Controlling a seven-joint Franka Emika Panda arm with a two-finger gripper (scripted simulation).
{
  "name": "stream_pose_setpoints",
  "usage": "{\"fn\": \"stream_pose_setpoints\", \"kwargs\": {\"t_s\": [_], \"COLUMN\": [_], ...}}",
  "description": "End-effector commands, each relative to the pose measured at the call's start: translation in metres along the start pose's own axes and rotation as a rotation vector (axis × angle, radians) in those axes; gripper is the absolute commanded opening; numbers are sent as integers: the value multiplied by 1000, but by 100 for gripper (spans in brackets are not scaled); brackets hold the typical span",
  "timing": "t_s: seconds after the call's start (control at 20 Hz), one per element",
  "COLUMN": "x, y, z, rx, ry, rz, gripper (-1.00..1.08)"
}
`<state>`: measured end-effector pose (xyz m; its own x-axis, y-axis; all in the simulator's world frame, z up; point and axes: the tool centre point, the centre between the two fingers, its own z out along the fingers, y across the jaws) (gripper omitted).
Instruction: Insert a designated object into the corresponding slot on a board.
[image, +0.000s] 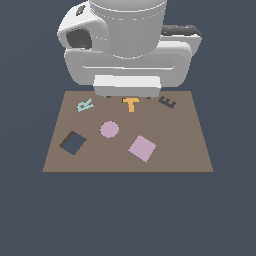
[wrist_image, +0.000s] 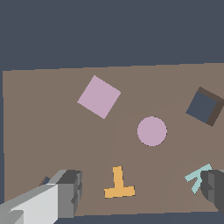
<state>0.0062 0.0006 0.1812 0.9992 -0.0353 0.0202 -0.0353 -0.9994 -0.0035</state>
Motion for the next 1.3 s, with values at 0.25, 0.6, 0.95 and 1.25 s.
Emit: {"fn": "stream_pose_setpoints", "kwargs": {"t_s": [0.25, 0.6, 0.95, 1.25], "x": [1, 9, 24, 44], "y": [-2, -9, -23, -35], "z": [3, 20, 51, 86], "rx": [0, -2, -5, -8], "ry": [0, -3, -7, -11], "rz": [14, 82, 213, 360], "gripper": [100, 100, 100, 100]}}
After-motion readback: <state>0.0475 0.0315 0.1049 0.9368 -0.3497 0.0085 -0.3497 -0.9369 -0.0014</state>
